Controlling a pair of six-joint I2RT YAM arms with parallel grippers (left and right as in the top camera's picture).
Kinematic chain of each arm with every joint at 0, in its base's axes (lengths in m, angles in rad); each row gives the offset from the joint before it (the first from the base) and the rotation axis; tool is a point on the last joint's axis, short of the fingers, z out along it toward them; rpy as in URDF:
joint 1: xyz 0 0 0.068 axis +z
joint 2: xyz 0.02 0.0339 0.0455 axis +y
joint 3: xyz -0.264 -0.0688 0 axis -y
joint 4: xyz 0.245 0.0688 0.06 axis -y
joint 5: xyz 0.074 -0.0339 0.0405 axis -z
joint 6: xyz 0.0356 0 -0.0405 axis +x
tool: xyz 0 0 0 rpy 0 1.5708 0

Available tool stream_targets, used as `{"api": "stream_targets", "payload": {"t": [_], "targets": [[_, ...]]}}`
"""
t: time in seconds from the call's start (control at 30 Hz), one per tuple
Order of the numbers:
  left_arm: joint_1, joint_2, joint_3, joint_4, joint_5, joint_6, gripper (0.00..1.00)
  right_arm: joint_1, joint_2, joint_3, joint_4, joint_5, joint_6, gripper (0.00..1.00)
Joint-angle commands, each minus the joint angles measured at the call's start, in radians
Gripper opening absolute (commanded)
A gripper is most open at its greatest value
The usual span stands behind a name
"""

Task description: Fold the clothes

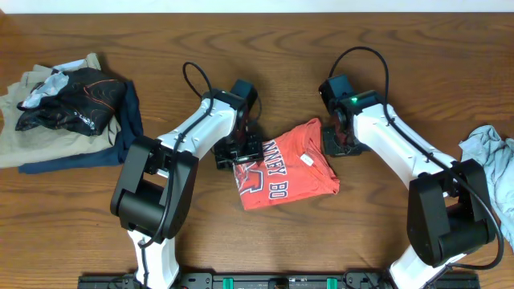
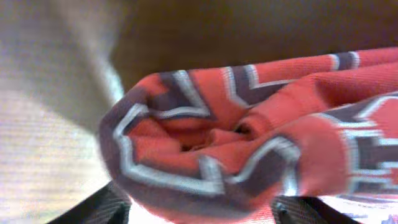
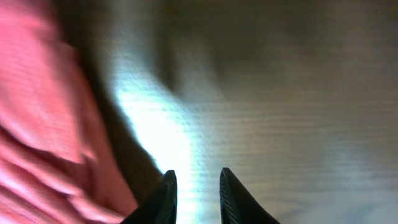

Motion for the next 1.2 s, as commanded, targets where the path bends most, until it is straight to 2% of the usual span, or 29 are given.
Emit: {"api": "stream_targets", "payload": {"t": [0.0, 0.1, 0.2, 0.23, 0.27, 0.43, 0.5, 0.6, 0.7, 0.93, 1.07, 1.17], "targets": [[0.015, -0.04, -0.01, -0.038, -0.071, 0.039, 0.67, -0.011, -0.051, 0.003, -0.008, 0.023, 0.0, 0.24], [0.018, -0.143, -0.01, -0.035, -0.107, 0.039, 0.68, -0.031, -0.106, 0.004, -0.004, -0.008, -0.001, 0.26], [0.018, -0.256, -0.01, 0.026, -0.175, 0.04, 0.68, -0.053, -0.177, 0.004, 0.01, -0.085, -0.002, 0.32], [0.018, -0.283, -0.01, 0.054, -0.204, 0.04, 0.75, -0.057, -0.2, 0.004, 0.013, -0.13, -0.006, 0.32], [0.018, -0.308, -0.01, 0.089, -0.241, 0.04, 0.76, -0.057, -0.219, 0.004, 0.016, -0.183, -0.023, 0.31], [0.017, -0.323, -0.01, 0.233, -0.282, 0.055, 0.75, -0.025, -0.236, 0.003, 0.011, -0.427, -0.131, 0.29], [0.017, -0.299, -0.01, 0.25, -0.281, 0.055, 0.7, 0.0, -0.219, 0.003, -0.002, -0.478, -0.146, 0.28], [0.017, -0.246, -0.01, 0.249, -0.235, 0.074, 0.64, 0.041, -0.187, 0.0, -0.025, -0.481, -0.145, 0.28], [0.017, -0.185, -0.01, 0.246, -0.177, 0.111, 0.64, 0.079, -0.149, -0.011, -0.031, -0.482, -0.143, 0.27], [0.017, -0.069, -0.01, 0.141, -0.176, 0.11, 0.63, 0.142, -0.065, -0.051, -0.034, -0.477, -0.136, 0.27], [0.014, -0.021, -0.013, 0.043, -0.176, 0.11, 0.61, 0.142, -0.029, -0.088, -0.025, -0.412, -0.135, 0.26], [0.014, 0.011, -0.024, -0.026, -0.133, 0.11, 0.58, 0.129, -0.009, -0.11, -0.012, -0.283, -0.109, 0.26]]}}
